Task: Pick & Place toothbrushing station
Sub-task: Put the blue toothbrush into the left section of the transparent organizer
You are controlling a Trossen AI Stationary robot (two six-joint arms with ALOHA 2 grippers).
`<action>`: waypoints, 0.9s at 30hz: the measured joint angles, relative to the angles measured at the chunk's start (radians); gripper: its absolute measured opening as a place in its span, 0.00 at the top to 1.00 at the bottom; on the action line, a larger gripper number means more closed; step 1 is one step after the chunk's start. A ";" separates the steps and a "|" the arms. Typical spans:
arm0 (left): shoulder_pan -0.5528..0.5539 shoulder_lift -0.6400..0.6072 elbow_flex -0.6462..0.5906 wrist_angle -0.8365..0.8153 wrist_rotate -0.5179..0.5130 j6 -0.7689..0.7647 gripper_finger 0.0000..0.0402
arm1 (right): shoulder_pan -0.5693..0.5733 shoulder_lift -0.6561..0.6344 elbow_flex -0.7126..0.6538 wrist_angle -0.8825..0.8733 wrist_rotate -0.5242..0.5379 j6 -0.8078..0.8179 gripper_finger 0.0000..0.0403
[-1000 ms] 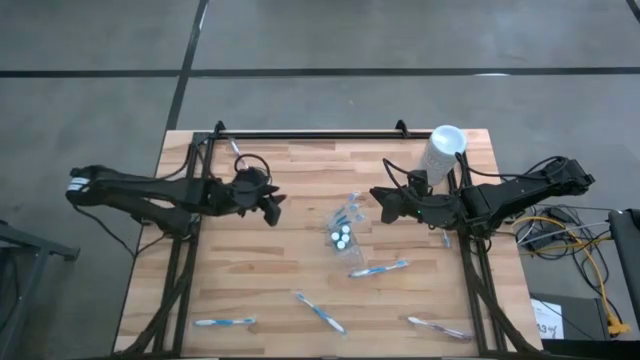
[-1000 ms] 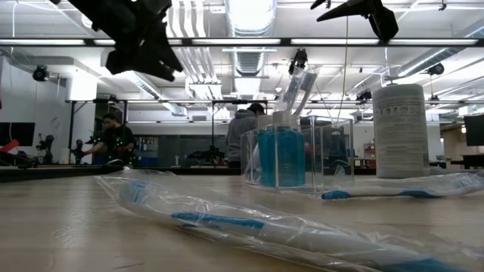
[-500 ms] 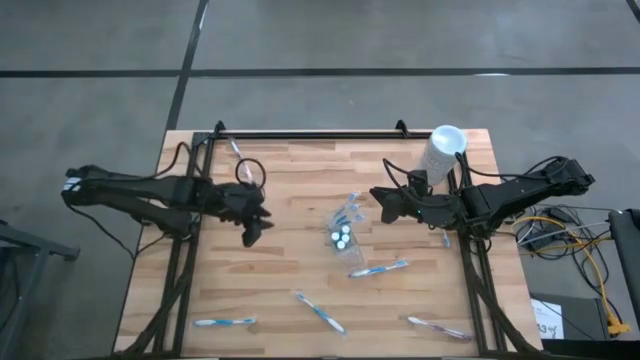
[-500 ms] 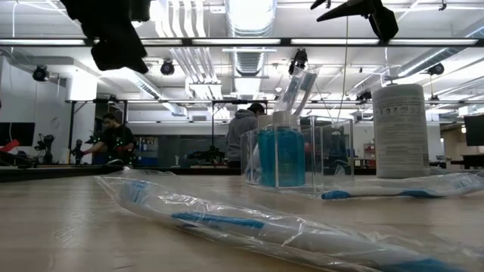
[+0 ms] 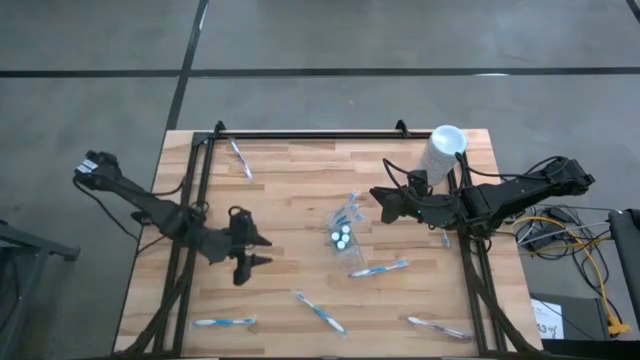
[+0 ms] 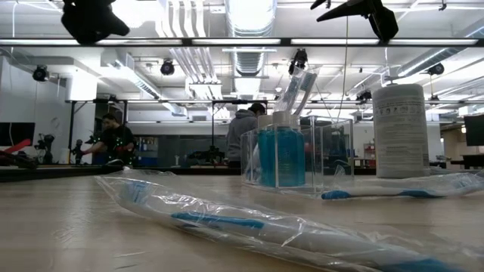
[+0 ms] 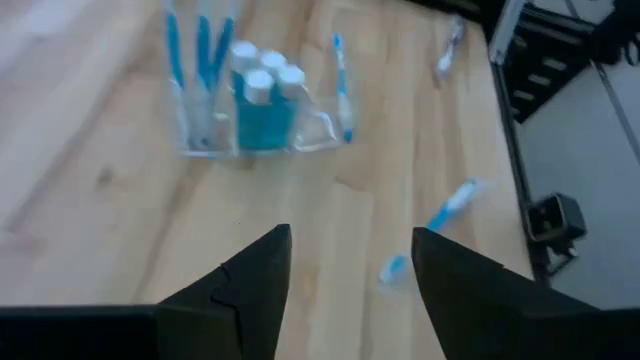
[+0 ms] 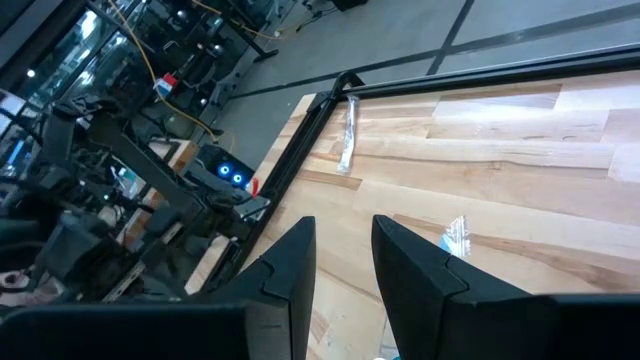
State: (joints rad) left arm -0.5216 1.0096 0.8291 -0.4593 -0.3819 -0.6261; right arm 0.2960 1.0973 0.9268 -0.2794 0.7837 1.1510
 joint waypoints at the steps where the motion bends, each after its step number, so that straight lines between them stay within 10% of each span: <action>1: -0.014 0.010 0.000 0.004 0.008 -0.009 0.46 | 0.000 0.000 0.000 0.000 0.000 -0.002 0.76; 16: -0.116 0.085 0.000 -0.072 0.159 -0.125 0.46 | 0.000 0.000 0.000 0.000 0.000 0.001 0.76; 27: -0.385 0.172 -0.028 -0.151 0.157 -0.256 0.46 | 0.000 0.000 0.000 0.000 0.000 -0.001 0.76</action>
State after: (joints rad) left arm -0.9062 1.1812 0.8008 -0.6103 -0.2245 -0.8821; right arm 0.2959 1.0973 0.9268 -0.2795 0.7837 1.1497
